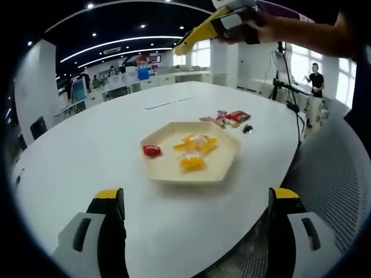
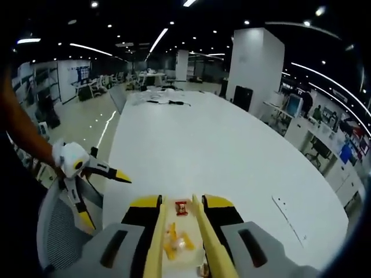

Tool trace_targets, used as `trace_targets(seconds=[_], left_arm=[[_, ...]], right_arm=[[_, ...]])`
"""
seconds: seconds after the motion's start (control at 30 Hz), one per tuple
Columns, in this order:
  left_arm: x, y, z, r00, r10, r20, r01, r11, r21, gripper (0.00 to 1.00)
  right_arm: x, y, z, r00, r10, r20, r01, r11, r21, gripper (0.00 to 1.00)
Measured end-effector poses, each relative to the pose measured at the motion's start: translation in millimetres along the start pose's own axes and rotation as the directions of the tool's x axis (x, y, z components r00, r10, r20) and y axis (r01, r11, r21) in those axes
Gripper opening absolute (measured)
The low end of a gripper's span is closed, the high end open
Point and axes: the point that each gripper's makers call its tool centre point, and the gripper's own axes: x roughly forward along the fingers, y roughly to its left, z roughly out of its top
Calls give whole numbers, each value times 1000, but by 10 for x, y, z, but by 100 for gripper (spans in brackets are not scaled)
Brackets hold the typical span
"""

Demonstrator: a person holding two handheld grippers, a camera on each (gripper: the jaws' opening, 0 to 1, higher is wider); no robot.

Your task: Place the target food into the container with the food tongs after gripping and lifting it, then release it inside without dropping or visibly crushing the food.

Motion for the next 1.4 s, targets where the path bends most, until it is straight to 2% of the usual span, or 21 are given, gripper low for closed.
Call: trace_targets(seconds=[0.33, 0.6, 0.67, 0.77, 0.93, 1.4], left_arm=[[5, -31, -10, 1000, -13, -7, 13, 1000, 1, 99], [1, -31, -9, 1000, -17, -6, 17, 1000, -6, 99], [2, -32, -6, 1000, -17, -6, 17, 1000, -9, 99], [3, -37, -10, 1000, -19, -7, 19, 1000, -9, 99], [6, -30, -20, 1000, -17, -11, 17, 1000, -11, 99], [3, -39, -17, 1000, -18, -13, 18, 1000, -11, 99]], right_arm=[[-337, -181, -468, 999, -43, -29, 45, 997, 59, 27], [-601, -285, -735, 997, -70, -33, 72, 994, 81, 27], [-662, -318, -823, 995, -86, -48, 89, 994, 68, 27], [-728, -376, -954, 993, -105, -60, 110, 990, 93, 27], [-798, -364, -1174, 989, -114, -96, 124, 987, 105, 27], [-1001, -521, -1502, 968, -189, -163, 209, 970, 121, 27]])
